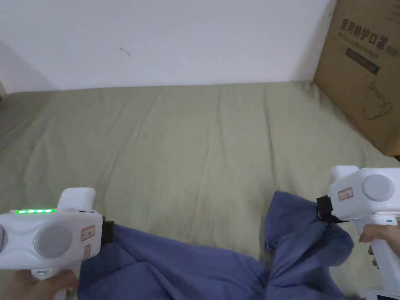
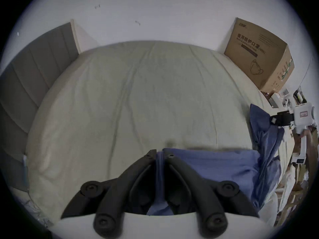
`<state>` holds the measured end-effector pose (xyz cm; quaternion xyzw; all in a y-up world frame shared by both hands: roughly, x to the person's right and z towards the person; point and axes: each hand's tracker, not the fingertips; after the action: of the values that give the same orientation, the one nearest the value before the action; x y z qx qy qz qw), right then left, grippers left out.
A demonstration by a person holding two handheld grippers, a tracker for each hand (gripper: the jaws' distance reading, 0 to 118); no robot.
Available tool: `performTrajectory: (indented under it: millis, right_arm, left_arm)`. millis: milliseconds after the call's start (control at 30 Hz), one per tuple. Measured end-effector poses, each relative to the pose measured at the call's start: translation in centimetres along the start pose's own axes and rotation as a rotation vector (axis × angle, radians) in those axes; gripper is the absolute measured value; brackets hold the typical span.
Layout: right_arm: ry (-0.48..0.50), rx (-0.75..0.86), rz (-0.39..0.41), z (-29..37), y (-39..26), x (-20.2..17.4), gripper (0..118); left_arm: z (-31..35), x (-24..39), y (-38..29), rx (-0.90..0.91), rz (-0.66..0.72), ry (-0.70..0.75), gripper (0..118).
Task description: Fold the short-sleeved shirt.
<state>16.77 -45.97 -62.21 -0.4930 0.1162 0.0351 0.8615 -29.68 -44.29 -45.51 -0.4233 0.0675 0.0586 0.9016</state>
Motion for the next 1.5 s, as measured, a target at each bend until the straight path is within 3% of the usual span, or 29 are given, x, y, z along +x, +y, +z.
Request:
performTrajectory:
  millis: [367,600,900,1167,1333,1500]
  right_arm:
    - [-0.033,0.366,-0.026,22.6,2.1,2.0,2]
    - [-0.059,0.523,-0.008,31.6,4.6,-0.6,2]
    - [-0.035,0.626,-0.134,33.9,16.3,-1.9,2]
    - [-0.13,0.737,-0.141,34.0,26.5,-4.4,2]
    - [-0.104,0.828,-0.204,35.6,31.0,-4.6,2]
    - [-0.093,0.891,-0.198,35.7,32.4,-5.2,2]
  left_arm:
    - [16.1,-4.2,3.8,0.282,-0.002,0.071,5]
    - [22.9,-2.8,8.6,0.45,-0.063,0.103,5]
    - [24.1,-2.6,20.2,0.561,-0.029,0.204,5]
    - [23.4,-2.0,31.1,0.666,-0.083,0.305,5]
    - [23.0,-2.1,36.0,0.79,-0.089,0.368,5]
    - [21.0,-2.4,38.4,0.882,-0.092,0.4,5]
